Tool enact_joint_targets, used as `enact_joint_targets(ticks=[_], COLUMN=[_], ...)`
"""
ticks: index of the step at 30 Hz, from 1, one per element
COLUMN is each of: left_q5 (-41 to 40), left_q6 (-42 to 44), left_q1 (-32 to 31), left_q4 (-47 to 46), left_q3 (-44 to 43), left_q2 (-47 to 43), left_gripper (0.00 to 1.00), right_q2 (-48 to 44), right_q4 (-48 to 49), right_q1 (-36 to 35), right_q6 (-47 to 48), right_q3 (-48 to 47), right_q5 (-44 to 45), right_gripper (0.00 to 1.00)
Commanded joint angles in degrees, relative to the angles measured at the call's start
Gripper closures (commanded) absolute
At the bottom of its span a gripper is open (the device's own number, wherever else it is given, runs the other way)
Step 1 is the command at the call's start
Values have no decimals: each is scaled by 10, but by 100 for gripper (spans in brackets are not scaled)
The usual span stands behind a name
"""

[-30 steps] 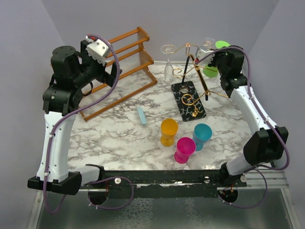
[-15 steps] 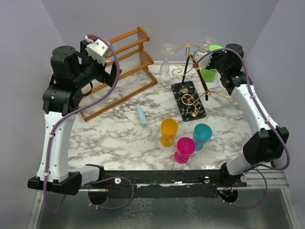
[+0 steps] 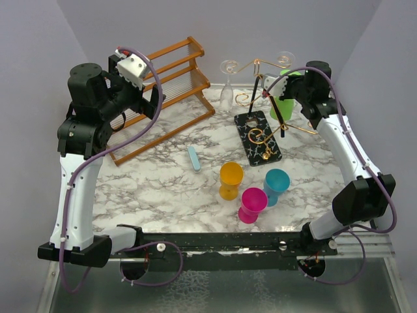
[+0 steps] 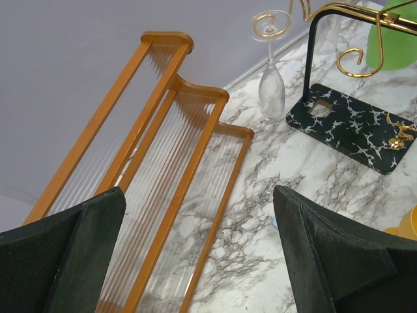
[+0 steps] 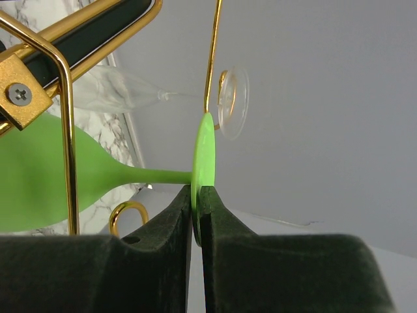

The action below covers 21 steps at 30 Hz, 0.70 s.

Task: Place the wine glass upside down on the wine glass rack

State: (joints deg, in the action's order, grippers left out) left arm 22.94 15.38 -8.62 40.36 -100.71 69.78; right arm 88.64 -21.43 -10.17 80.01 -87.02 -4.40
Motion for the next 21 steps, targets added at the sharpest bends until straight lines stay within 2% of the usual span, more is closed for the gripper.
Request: enact_joint_targets(ticks=[1, 21], left_q5=[12, 17], left_q6=[2, 3], left_q1=[4, 5], left_q4=[-15, -18], left_q3=[7, 13], left_q2=[-14, -16], left_gripper=[1, 1], right_q2=[-9, -52], right_q4=[-25, -82], right_q1=[-4, -4], right_q6=[-11, -36], right_q3=[-28, -15], right_q5=[-25, -9], right_gripper=[90, 87])
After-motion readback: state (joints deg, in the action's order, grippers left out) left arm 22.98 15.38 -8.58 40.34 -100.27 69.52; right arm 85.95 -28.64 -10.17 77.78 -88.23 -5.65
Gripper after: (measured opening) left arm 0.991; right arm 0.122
